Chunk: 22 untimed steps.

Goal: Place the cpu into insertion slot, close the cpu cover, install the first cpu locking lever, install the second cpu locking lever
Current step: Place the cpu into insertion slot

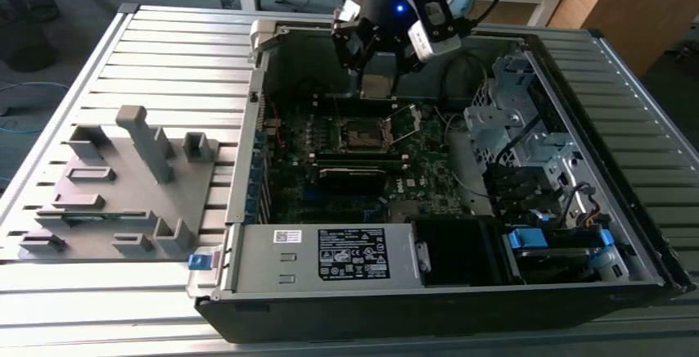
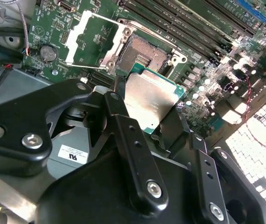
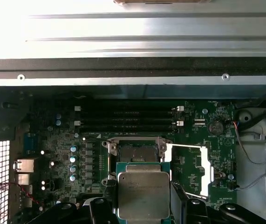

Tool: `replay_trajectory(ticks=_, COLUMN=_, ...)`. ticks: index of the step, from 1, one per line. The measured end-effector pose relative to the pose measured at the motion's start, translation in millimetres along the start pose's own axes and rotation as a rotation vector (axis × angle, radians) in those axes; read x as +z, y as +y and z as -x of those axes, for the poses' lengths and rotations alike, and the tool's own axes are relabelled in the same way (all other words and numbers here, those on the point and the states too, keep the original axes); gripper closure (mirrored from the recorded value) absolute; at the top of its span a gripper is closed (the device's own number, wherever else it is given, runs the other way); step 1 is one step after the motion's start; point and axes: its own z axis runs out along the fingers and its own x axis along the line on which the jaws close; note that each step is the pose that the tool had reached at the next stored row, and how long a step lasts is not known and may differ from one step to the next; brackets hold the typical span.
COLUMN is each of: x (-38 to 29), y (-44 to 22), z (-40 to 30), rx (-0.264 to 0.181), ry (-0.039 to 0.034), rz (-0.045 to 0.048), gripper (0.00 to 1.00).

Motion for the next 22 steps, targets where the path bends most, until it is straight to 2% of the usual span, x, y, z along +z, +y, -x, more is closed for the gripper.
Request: replay_trajectory(ticks=22, x=5.1, y=-0.3, z=-0.3, rx=0.0, ry=-0.0005, rz=-0.0008, gripper=0.46)
